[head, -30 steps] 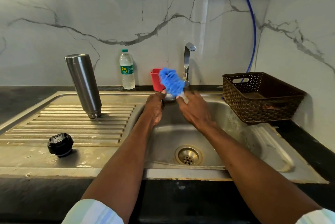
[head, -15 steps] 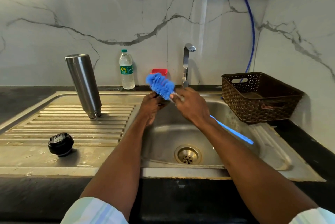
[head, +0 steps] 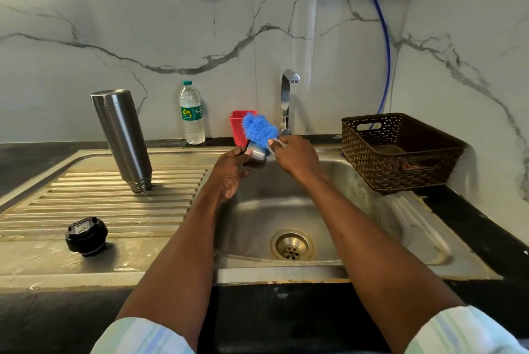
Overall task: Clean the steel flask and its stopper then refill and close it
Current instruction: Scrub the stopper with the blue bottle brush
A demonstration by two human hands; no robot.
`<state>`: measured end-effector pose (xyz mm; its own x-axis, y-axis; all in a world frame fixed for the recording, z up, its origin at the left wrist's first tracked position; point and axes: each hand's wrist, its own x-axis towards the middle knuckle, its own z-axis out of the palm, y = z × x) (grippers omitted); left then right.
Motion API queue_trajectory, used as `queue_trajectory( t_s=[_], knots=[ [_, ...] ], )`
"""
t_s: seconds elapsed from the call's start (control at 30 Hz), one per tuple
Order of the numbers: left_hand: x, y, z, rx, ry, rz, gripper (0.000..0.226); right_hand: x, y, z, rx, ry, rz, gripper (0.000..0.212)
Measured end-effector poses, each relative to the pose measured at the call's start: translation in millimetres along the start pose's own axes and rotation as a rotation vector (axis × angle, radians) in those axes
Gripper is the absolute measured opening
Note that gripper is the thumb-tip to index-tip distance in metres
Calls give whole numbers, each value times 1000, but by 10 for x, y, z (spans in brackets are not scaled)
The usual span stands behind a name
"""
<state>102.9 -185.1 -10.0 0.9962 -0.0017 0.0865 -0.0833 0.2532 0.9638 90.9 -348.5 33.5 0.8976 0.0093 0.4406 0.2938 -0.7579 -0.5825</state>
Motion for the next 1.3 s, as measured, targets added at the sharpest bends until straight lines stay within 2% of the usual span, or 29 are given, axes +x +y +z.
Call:
queue_trajectory(
  t_s=[0.17,0.33,0.47,0.53,0.6,0.67,0.73,0.8,0.87,0.93,1.0,1.1,1.13,1.2,1.3],
  knots=[
    [34,-27,-8,24,34,31,17,-73,-125,108,-19,-7,-116,39],
    [3,-83,93,60,20,-13,11,-22,3,133,-107,48,85,38],
    [0,-45,132,-20,44,7,13,-49,-62,85,-51,-6,-72,37],
    [-31,-15,112,-63,-15,47,25,-12,-41,54,-11,-12,-68,37],
    [-71,-8,76,-40,-108,44,35,27,69,53,-31,0,23,40],
    [-95,-16,79,-11,-158,17,35,24,168,51,-82,-10,83,43],
    [-86,-9,100,-63,-125,5,29,18,164,29,5,-3,53,40],
    [-65,18,87,-158,-44,17,16,14,107,-2,201,-6,9,37],
    [-39,32,40,-200,-2,37,9,-10,105,-3,287,-26,37,35],
    [-21,18,-19,-175,-11,51,8,-24,170,31,236,-79,105,40],
    [-13,3,-55,-148,-26,65,7,-28,202,11,256,-105,161,35],
    [1,-16,-41,-37,-31,29,13,-28,97,-76,625,-96,193,33],
    [-1,-28,-25,-13,-31,16,14,-23,73,-63,658,-96,195,31],
    [-9,-47,14,-6,-46,3,14,-15,87,10,582,-76,222,29],
    [-21,-44,50,-20,-61,38,14,23,222,74,276,-47,294,34]
  ],
)
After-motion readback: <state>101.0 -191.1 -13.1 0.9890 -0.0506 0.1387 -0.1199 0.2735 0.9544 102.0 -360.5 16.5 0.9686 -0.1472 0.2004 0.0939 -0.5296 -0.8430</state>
